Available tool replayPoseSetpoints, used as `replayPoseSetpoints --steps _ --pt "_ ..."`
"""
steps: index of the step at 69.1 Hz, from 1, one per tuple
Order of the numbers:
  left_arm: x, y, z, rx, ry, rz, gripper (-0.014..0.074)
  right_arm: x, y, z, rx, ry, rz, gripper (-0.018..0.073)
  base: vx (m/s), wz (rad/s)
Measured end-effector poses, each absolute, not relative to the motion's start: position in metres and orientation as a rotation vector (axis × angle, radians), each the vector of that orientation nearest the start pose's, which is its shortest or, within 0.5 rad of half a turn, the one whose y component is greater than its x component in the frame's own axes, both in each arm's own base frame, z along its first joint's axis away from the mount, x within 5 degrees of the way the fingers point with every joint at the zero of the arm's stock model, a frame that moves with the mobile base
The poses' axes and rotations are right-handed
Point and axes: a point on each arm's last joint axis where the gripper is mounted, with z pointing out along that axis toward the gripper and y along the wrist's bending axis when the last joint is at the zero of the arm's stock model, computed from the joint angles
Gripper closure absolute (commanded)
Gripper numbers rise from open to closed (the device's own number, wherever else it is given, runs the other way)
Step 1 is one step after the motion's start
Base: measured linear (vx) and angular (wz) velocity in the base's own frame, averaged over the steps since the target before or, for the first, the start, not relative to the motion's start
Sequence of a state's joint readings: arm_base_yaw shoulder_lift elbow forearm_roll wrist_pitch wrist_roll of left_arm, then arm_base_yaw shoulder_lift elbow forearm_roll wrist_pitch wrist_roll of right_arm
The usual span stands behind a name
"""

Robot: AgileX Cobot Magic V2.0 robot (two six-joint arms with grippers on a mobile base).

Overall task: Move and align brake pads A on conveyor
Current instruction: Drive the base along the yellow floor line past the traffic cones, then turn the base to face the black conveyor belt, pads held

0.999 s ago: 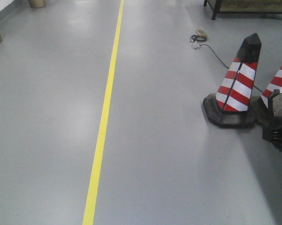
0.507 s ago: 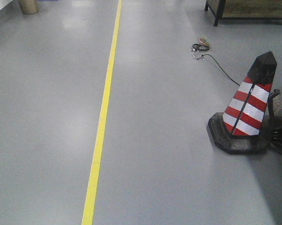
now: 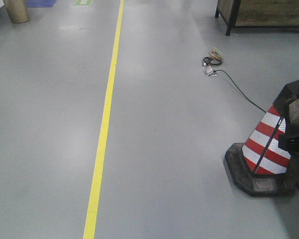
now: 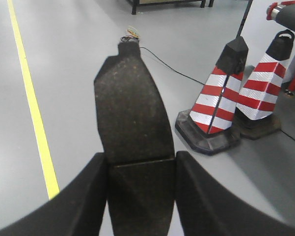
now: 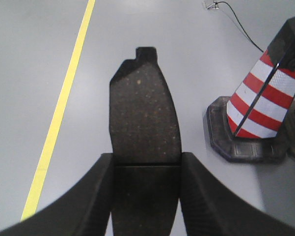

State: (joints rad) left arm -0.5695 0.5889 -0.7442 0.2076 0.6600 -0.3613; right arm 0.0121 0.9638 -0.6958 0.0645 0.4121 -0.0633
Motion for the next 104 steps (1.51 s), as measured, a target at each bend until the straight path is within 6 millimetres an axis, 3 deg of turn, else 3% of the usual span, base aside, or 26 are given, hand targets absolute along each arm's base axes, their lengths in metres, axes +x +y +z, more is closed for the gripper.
replayPoseSetpoints --steps 57,104 --pt "0.0968 -0.0483 0.3577 0.288 1.972 -0.372 0.0419 0.1966 0.0048 0.3027 -0.032 2.163 0.033 0.0473 0.40 -0.11" --pt "0.0968 -0.0483 0.3577 0.288 1.972 -0.372 0.0419 0.1966 0.0048 0.3027 -0.032 2.163 0.033 0.0473 0.29 -0.61"
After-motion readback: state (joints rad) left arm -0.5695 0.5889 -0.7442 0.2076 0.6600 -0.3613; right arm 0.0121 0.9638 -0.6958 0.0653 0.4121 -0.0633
